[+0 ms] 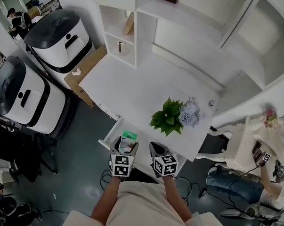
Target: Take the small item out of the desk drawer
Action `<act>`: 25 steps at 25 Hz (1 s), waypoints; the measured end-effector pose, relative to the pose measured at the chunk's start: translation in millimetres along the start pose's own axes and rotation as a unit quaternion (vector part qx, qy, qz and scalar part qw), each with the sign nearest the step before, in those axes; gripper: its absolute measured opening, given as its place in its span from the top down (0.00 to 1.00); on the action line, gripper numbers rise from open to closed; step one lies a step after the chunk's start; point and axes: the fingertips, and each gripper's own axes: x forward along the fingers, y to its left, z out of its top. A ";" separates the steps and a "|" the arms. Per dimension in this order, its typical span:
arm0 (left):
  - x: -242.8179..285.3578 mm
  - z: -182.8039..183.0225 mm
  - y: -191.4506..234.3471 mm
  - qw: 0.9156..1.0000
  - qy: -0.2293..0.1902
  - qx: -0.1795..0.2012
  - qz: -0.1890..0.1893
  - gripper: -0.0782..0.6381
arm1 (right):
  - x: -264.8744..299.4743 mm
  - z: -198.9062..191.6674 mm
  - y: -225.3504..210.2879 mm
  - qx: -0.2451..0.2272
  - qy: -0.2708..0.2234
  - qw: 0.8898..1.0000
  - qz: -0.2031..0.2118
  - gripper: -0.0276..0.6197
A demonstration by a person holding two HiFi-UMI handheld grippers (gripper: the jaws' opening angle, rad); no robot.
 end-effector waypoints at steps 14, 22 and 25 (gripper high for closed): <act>2.8 -11.2 -6.2 1.000 -0.004 0.013 -0.006 0.39 | -12.8 -1.2 -5.7 -0.001 -0.010 1.000 0.000 0.92; 5.1 -12.7 -18.0 1.000 0.000 0.018 -0.015 0.39 | -20.0 -1.4 -9.3 0.001 -0.013 1.000 -0.003 0.92; 4.6 -11.2 -21.7 1.000 -0.002 0.020 -0.017 0.39 | -21.5 -3.1 -10.4 -0.001 -0.013 1.000 -0.004 0.92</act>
